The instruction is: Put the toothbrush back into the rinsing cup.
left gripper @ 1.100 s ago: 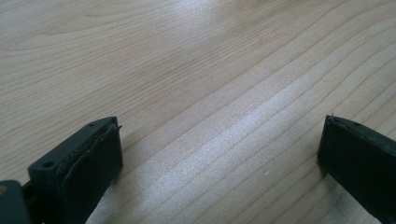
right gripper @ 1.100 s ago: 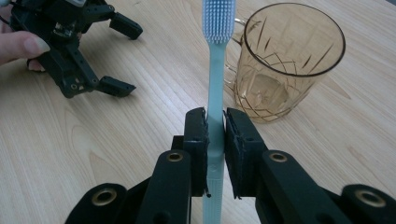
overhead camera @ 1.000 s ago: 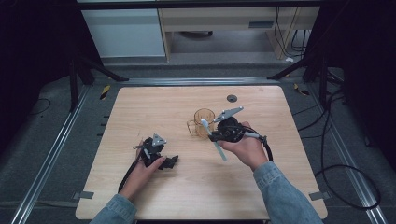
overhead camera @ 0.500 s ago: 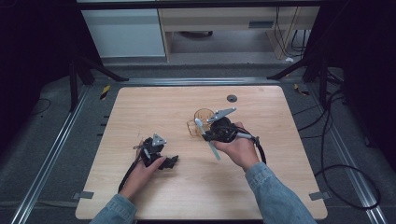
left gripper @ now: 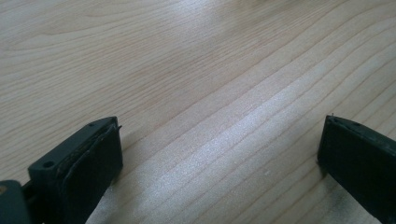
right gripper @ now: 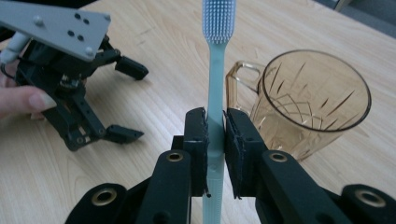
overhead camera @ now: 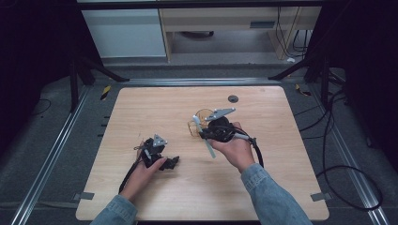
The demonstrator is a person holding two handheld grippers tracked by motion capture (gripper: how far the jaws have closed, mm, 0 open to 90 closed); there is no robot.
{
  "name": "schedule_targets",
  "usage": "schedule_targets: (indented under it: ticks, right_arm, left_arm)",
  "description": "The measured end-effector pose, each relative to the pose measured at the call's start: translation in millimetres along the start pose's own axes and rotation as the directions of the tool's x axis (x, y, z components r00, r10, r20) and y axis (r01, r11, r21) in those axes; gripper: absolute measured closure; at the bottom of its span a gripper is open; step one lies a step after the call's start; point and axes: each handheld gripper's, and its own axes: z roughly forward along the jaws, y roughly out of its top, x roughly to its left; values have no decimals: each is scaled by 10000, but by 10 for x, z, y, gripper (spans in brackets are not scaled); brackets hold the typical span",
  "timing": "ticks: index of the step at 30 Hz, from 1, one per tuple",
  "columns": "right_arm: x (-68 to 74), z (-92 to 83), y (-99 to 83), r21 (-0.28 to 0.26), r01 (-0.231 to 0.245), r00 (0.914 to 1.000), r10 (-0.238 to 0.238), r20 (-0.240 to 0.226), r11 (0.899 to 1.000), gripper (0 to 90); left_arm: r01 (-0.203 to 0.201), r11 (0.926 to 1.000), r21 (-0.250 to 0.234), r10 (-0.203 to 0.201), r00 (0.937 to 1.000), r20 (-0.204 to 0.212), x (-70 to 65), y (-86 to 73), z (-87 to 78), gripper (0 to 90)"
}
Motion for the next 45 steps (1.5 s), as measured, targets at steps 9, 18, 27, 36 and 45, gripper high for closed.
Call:
schedule_targets:
  ticks: [9,18,27,36,45]
  right_arm:
    - [36,19,19,-355,66,9995,-55,310,9993,792]
    - [63,13,35,-1144,-137,9987,192,472,9933,793]
    - [90,-3,65,-2159,-318,9967,471,659,9759,793]
    - [113,16,79,-2586,-398,9954,608,737,9652,793]
    - [187,84,103,-3113,-484,9936,775,818,9491,793]
  left_arm:
    - [0,10000,2,0,10000,0,0,0,0,0]
    - [1,10000,-1,-1,10000,-2,0,0,0,0]
    - [5,10000,-3,-5,10000,1,0,0,0,0]
    - [2,10000,-2,-2,10000,0,0,0,0,0]
    - [5,10000,-6,-5,10000,0,0,0,0,0]
